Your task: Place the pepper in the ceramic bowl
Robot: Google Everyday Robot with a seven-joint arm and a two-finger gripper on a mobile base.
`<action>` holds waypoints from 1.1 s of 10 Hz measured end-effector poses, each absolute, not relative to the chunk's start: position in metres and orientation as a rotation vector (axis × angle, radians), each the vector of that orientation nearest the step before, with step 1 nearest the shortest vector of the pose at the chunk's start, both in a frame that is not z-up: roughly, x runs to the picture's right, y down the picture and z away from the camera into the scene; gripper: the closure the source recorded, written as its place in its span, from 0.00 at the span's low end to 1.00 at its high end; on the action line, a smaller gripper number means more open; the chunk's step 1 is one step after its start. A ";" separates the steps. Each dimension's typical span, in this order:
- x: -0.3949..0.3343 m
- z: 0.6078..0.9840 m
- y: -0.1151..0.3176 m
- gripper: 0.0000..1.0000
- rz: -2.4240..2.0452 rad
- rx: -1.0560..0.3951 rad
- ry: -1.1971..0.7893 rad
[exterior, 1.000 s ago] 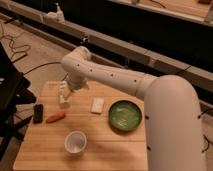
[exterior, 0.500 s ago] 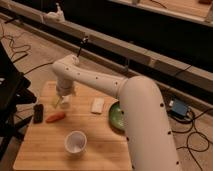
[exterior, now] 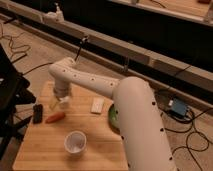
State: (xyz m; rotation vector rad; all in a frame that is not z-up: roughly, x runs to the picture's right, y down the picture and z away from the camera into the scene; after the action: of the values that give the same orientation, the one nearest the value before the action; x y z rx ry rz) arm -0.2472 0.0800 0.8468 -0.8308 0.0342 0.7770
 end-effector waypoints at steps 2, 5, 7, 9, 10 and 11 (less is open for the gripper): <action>-0.247 0.850 0.085 0.20 0.778 -0.834 0.031; -0.259 0.850 0.103 0.20 0.732 -0.865 0.030; -0.266 0.854 0.122 0.20 0.675 -0.888 0.042; -0.275 0.861 0.139 0.20 0.644 -0.917 0.057; -0.278 0.865 0.145 0.20 0.639 -0.930 0.065; -0.281 0.869 0.152 0.20 0.631 -0.943 0.074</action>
State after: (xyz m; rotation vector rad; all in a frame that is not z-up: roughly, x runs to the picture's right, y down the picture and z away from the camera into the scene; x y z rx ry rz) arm -0.2808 0.1520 0.8694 -0.9430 0.0738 0.6315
